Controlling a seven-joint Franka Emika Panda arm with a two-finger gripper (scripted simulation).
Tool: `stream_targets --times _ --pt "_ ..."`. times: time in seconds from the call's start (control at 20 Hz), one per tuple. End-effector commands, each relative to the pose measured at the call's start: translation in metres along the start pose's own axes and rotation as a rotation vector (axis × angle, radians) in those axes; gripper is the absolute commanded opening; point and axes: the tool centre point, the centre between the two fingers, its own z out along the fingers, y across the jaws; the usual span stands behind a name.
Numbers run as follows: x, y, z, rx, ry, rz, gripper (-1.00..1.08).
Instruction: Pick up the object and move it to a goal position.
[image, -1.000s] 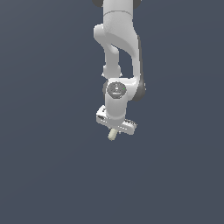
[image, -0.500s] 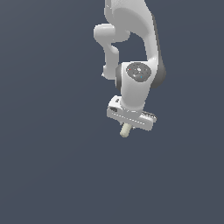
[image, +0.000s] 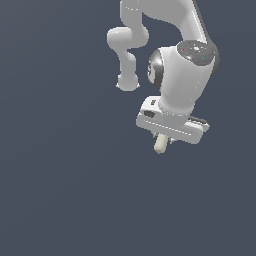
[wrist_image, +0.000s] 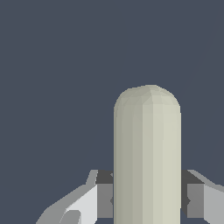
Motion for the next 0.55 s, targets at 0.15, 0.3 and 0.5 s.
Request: stream_targets --times 0.15,0.3,0.5 --pt "0.001 -0.016 -0.020 -0.001 -0.001 0.001 -1.00" --pt "0.002 -0.020 -0.025 0.000 -0.002 0.000 -1.00" --pt "0.003 -0.021 -0.026 0.000 -0.002 0.000 -1.00"
